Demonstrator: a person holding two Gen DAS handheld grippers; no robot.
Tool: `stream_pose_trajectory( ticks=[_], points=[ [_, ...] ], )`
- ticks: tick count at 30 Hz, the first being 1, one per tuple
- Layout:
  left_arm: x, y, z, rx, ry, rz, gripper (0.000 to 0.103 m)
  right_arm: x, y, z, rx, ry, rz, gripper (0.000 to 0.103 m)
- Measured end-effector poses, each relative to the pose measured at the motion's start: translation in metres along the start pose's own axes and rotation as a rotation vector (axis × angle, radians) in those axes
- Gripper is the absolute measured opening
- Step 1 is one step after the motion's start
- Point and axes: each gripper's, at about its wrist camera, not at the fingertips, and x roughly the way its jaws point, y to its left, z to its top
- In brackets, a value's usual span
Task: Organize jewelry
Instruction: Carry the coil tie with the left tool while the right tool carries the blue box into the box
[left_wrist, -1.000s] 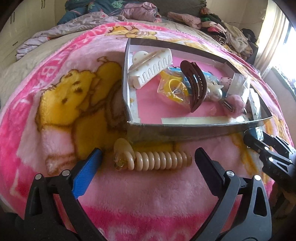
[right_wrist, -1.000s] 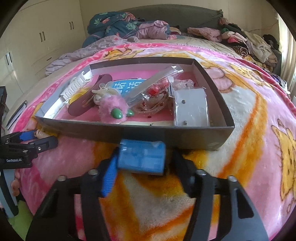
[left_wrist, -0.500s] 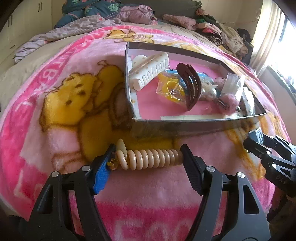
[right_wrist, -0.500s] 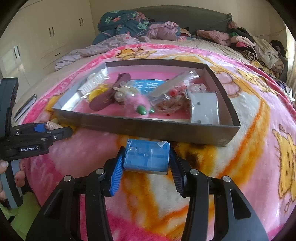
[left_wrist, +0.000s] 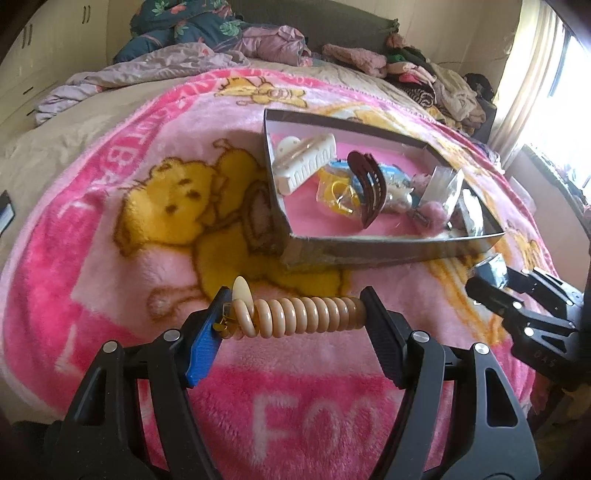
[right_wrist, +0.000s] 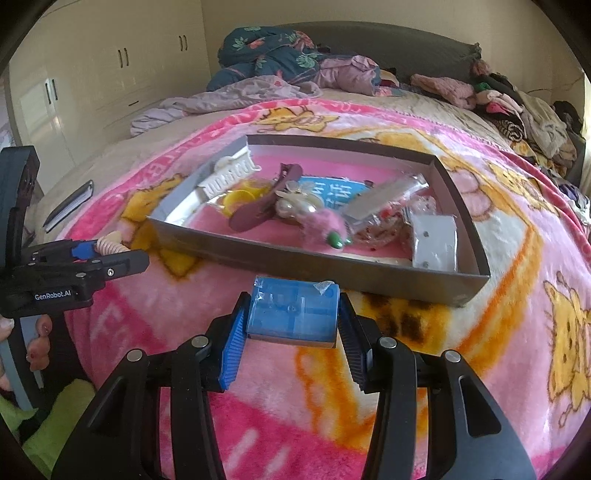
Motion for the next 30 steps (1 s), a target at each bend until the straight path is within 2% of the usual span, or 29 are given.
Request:
stream_pose_trajectory(
  ticks=[14,30],
  points=[
    [-0.023,-0.005,0.029,0.012,-0.066,-0.019,0.061,-0.016,0.007,0.021,-0.014,-0.049,0.010,0.045],
    [-0.010,-0.036,0.069,0.075,-0.081,-0.050,0.061,-0.026,-0.035,0.044,0.048,-0.108,-0.052,0.045]
  ],
)
